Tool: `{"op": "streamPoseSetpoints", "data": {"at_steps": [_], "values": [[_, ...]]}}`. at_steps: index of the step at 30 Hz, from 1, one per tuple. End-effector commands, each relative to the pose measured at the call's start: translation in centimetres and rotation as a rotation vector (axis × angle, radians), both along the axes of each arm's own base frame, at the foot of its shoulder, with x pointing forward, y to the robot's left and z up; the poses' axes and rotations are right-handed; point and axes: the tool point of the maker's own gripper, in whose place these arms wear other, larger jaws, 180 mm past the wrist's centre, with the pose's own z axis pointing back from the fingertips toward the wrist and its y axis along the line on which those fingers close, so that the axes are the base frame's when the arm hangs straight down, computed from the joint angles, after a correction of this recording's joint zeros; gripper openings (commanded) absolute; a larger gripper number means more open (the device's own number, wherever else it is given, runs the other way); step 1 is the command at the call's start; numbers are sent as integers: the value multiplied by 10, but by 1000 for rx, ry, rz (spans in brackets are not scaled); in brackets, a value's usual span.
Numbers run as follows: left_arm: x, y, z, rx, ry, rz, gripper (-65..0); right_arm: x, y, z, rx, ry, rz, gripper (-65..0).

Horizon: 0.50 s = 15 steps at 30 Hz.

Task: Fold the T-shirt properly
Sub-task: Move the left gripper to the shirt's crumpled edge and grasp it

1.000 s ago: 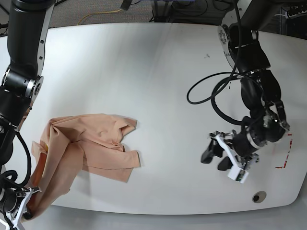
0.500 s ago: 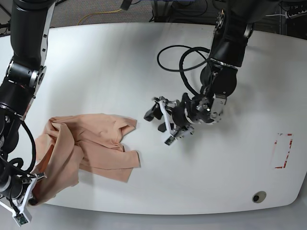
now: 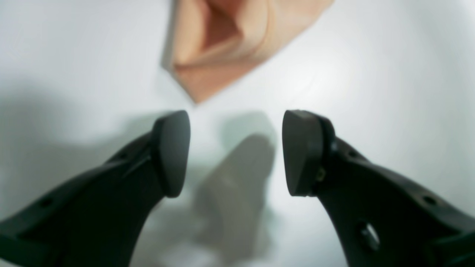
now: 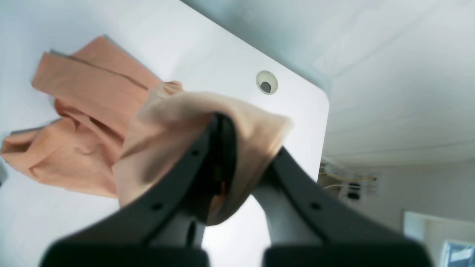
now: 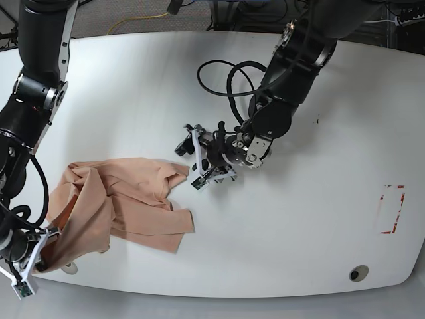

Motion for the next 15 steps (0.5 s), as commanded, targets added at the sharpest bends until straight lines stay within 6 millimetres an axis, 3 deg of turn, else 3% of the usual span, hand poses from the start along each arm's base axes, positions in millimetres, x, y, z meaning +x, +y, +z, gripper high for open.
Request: {"op": "streamPoseSetpoints", "data": {"at_steps": [1,15], "values": [[17,-6,9,14,-41,15,-279,-2,-13,27,-6,-78,-27,-650],[35,-4,-9,51,-136,97,-279,-3,-14,23,1,-65,-32,-650]]}}
